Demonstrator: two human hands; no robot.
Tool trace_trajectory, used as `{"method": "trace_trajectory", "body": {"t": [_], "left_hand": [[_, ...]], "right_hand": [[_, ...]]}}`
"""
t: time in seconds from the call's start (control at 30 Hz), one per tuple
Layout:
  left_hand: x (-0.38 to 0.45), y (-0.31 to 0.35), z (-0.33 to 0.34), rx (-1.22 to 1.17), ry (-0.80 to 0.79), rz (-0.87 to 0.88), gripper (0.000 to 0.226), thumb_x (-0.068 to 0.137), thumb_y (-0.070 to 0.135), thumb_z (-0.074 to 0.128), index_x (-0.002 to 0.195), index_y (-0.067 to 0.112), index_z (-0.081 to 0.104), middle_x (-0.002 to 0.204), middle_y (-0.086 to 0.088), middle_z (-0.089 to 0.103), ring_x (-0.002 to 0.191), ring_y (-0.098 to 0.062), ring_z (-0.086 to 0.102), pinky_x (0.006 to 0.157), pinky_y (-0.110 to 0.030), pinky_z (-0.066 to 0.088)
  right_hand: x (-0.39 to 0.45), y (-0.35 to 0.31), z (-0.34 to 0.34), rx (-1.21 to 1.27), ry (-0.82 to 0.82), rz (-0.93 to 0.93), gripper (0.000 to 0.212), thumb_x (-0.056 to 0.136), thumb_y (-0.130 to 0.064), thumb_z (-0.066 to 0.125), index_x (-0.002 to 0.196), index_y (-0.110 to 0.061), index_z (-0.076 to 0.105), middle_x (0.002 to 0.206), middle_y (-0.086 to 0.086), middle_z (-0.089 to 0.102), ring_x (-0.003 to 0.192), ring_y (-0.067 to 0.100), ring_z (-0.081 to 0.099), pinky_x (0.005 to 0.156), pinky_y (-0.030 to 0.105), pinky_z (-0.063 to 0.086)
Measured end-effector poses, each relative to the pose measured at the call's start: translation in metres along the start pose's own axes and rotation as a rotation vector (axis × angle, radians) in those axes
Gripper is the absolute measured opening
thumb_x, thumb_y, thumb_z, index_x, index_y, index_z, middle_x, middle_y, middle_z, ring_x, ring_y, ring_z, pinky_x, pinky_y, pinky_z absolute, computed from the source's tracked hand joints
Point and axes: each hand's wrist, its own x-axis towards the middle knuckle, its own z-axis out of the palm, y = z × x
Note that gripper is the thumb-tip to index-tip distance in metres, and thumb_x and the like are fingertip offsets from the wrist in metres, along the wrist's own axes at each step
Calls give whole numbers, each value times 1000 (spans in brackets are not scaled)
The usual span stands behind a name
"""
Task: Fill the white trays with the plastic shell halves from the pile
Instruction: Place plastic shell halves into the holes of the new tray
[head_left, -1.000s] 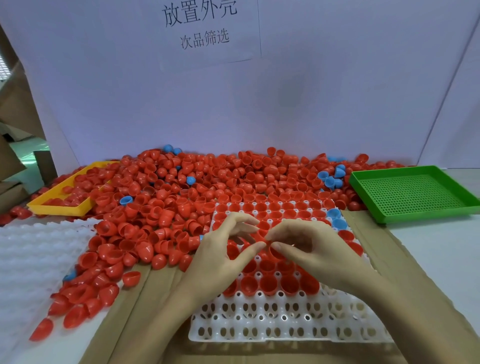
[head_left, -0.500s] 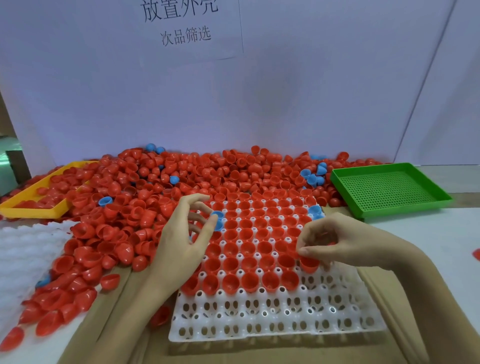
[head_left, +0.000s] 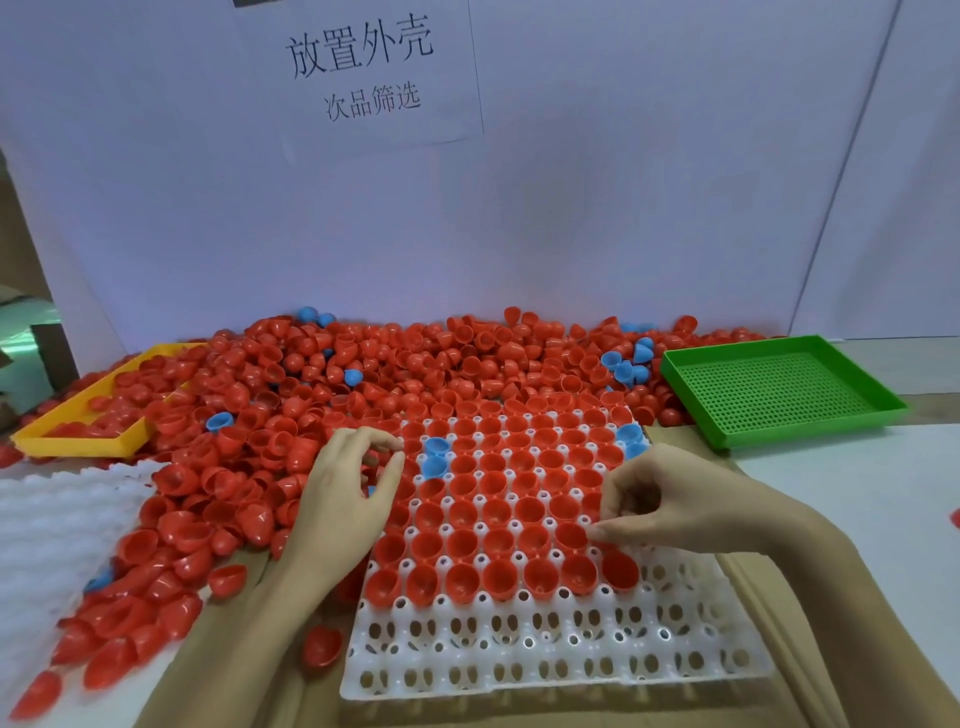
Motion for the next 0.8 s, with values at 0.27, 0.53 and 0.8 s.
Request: {"method": "trace_trajectory", "body": {"t": [0.27,0.53,0.8], "left_hand": [[1,-15,6,147,-107,26,6,101,23,66,105,25,70,110,18,55,110,-3,51,98,-22,42],[54,-16,0,63,26,-103,12,102,24,63,93,29,69,84,17,72,81,2,66,74,-17,48],[163,-27,49,299,-241,-34,25,103,26,59,125,21,69,131,-9,56,129,-26,50,114,-42,40]], "right_hand": [[12,-3,16,-120,149,-78,41,93,-63,66,71,-29,73,55,-3,58,49,4,45,51,18,37],[20,-6,30,-181,211,-81,42,97,-62,59,72,-29,69,64,4,61,51,6,43,52,25,37],[19,-7,29,-209,290,-75,40,98,-59,57,68,-34,61,53,-10,52,51,7,44,54,23,37]]}}
